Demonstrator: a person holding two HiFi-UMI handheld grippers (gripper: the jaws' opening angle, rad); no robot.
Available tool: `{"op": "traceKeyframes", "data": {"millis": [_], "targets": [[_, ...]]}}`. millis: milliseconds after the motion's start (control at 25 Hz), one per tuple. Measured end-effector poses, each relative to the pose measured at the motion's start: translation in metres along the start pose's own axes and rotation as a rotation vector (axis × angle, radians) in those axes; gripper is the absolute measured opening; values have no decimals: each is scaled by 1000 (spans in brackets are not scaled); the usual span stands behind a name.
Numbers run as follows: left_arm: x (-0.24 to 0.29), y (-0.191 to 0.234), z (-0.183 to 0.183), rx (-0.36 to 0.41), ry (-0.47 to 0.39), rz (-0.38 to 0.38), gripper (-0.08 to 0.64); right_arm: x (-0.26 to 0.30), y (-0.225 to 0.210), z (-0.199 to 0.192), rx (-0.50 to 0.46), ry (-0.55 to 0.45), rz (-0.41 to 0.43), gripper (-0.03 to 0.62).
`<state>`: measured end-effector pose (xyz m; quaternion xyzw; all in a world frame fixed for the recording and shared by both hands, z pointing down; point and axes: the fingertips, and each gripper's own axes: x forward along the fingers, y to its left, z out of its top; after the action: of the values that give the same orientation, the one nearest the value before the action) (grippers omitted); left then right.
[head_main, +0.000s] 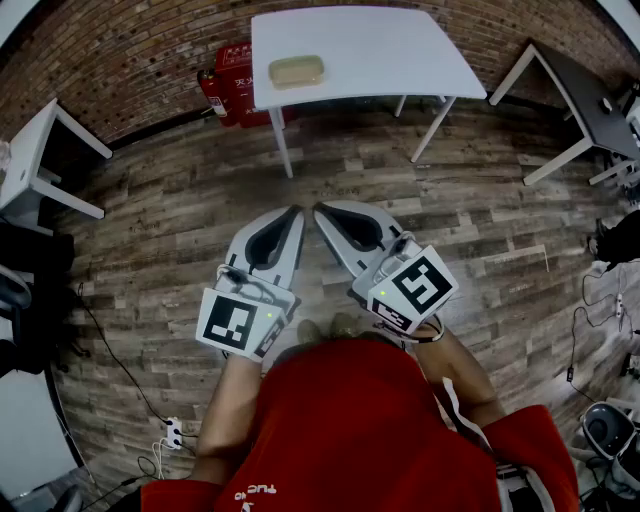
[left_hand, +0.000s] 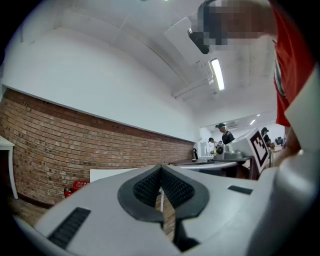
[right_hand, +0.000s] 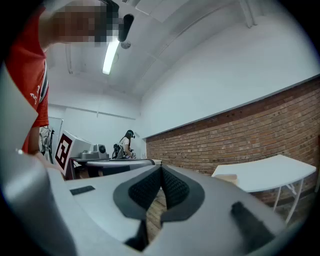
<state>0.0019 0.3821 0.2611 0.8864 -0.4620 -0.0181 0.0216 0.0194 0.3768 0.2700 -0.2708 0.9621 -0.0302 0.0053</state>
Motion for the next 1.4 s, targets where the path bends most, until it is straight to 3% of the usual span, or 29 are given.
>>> {"op": "traceKeyframes", "data": {"millis": [960, 1400], "targets": [[56, 4, 3, -27, -21, 35, 12, -17, -59, 7, 81, -32, 84, 31], [90, 17, -1, 20, 3, 86, 12, -15, -111, 0, 42, -18, 76, 31]]}}
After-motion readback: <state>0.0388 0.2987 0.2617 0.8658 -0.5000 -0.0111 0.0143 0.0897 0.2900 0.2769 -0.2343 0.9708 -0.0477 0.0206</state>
